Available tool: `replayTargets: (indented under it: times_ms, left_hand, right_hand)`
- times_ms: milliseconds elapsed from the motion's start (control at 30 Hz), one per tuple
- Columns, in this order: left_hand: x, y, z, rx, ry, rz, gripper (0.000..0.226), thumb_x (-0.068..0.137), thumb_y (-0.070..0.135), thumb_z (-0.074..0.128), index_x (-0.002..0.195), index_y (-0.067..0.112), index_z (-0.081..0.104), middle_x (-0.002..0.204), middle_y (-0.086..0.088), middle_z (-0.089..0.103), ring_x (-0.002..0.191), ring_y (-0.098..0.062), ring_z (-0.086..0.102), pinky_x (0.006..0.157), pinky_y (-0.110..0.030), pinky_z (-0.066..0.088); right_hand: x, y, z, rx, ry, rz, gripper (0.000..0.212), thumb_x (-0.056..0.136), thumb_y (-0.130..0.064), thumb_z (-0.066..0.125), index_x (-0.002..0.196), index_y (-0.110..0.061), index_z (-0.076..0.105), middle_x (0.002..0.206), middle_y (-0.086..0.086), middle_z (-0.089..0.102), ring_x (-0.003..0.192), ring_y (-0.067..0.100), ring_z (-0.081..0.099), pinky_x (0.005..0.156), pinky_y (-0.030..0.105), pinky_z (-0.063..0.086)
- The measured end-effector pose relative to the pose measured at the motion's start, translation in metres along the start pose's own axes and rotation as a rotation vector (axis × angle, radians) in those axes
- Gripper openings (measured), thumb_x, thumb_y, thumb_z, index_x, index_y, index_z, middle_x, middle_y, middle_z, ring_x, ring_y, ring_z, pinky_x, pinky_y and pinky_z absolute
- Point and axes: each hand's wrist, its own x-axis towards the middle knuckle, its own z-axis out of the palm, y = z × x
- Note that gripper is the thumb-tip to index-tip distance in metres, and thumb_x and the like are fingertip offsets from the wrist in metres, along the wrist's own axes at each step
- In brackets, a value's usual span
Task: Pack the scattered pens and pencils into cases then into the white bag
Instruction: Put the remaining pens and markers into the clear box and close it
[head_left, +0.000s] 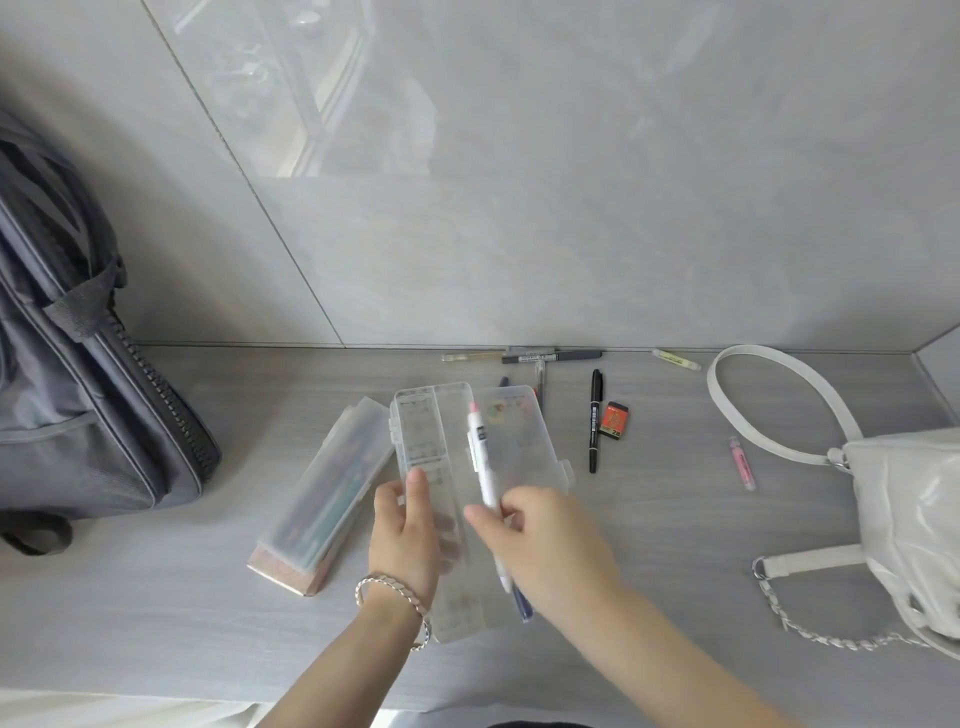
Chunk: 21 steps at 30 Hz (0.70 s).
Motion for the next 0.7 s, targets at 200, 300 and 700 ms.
replayTargets:
  times_ms: [200, 300, 700]
  left_hand:
    - [-0.008, 0.006, 0.001, -0.034, 0.026, -0.046, 0.032, 0.097, 0.039, 0.033, 0.106, 0.011, 0.044, 0.066, -0.002, 0.053, 0.054, -0.014, 0.053, 0.045, -0.026, 0.048]
    - [-0.008, 0.011, 0.000, -0.065, 0.082, -0.033, 0.029, 0.098, 0.038, 0.030, 0.105, 0.013, 0.043, 0.069, 0.004, 0.049, 0.058, -0.009, 0.047, 0.036, -0.006, 0.038]
    - [0.000, 0.018, -0.001, -0.067, 0.091, 0.016, 0.035, 0.097, 0.044, 0.029, 0.106, 0.016, 0.048, 0.083, 0.006, 0.052, 0.069, -0.008, 0.049, 0.057, -0.022, 0.033]
  right_hand:
    - [-0.011, 0.002, 0.004, -0.330, 0.154, -0.135, 0.048, 0.085, -0.059, 0.047, 0.122, -0.028, 0.043, 0.080, -0.006, 0.062, 0.081, 0.017, 0.062, 0.058, 0.022, 0.034]
    - [-0.015, 0.016, 0.009, -0.324, 0.278, -0.353, 0.047, 0.087, -0.061, 0.038, 0.117, -0.027, 0.052, 0.093, -0.010, 0.060, 0.093, 0.013, 0.060, 0.069, 0.017, 0.044]
    - [0.006, 0.026, 0.020, -0.513, -0.046, -0.653, 0.092, 0.082, -0.073, 0.010, 0.146, -0.008, 0.013, 0.157, 0.006, 0.004, 0.142, 0.013, -0.011, 0.111, 0.043, -0.003]
